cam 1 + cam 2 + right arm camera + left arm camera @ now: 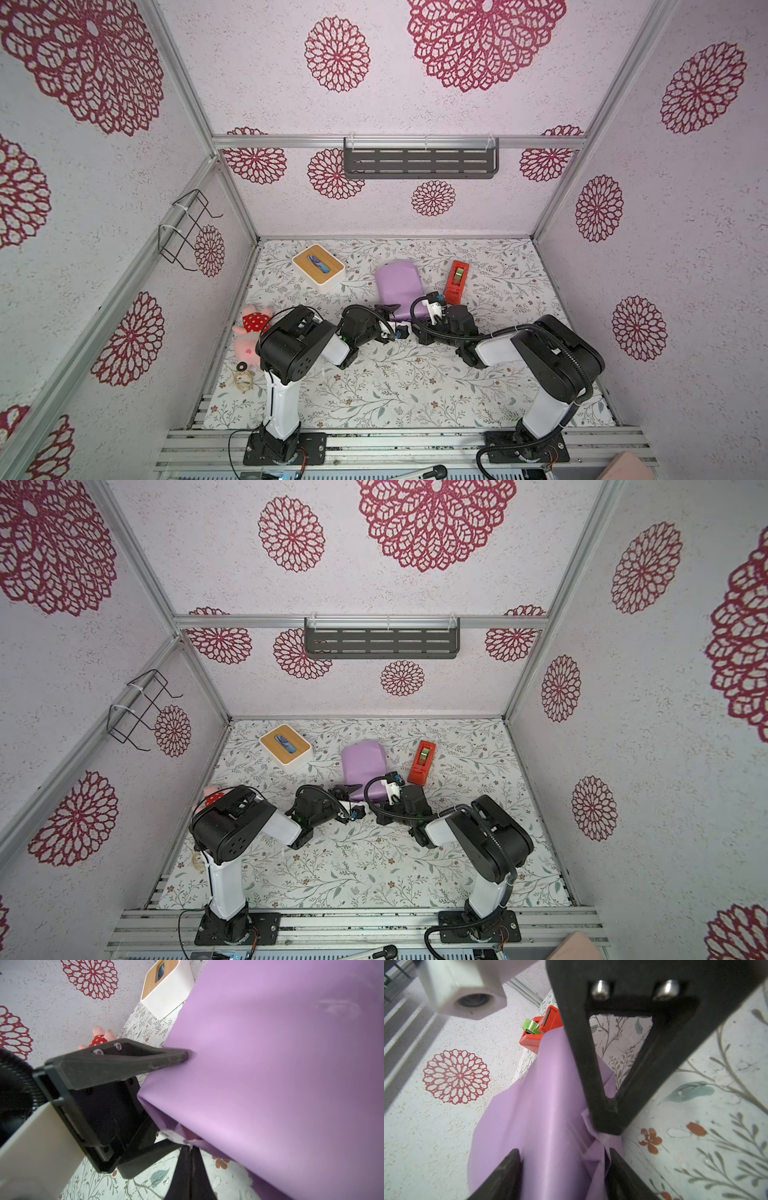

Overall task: Wrap a gift box in wrapping paper
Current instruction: Wrap the gift box with the wrapping paper.

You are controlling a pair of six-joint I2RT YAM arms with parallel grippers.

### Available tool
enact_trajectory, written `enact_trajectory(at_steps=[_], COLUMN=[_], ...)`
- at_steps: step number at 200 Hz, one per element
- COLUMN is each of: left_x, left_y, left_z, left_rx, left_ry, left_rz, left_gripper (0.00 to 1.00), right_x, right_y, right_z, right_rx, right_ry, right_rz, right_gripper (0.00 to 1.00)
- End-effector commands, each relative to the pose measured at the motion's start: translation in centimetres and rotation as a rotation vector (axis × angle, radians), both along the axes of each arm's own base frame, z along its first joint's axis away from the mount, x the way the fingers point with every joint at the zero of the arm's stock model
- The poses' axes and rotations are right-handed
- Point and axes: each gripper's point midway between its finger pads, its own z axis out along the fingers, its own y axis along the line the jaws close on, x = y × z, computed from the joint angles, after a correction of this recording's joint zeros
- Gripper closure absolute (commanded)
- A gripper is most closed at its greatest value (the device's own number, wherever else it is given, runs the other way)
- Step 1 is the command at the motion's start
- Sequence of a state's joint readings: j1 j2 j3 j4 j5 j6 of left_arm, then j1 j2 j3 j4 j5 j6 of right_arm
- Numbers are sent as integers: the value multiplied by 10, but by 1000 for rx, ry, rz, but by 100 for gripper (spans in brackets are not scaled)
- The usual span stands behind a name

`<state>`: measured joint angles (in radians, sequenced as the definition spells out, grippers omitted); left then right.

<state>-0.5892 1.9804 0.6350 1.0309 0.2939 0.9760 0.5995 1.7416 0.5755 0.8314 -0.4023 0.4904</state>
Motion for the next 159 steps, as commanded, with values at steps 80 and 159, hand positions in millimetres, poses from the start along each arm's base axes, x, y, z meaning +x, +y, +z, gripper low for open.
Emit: enact_trajectory(at_steps=[80, 159], left_x=[-13, -13], left_y=[4, 4], left_z=[-32, -32], left_rx=[74, 74], left_ry=[111, 111], left_rz=[-7, -9], left_gripper=[34, 34], right_x=[15, 20], right_y=[2, 0], right_z=[8, 10], right_rx=[49, 109], right_ry=[25, 77], right_rz=[-78, -143], right_gripper=[100, 92])
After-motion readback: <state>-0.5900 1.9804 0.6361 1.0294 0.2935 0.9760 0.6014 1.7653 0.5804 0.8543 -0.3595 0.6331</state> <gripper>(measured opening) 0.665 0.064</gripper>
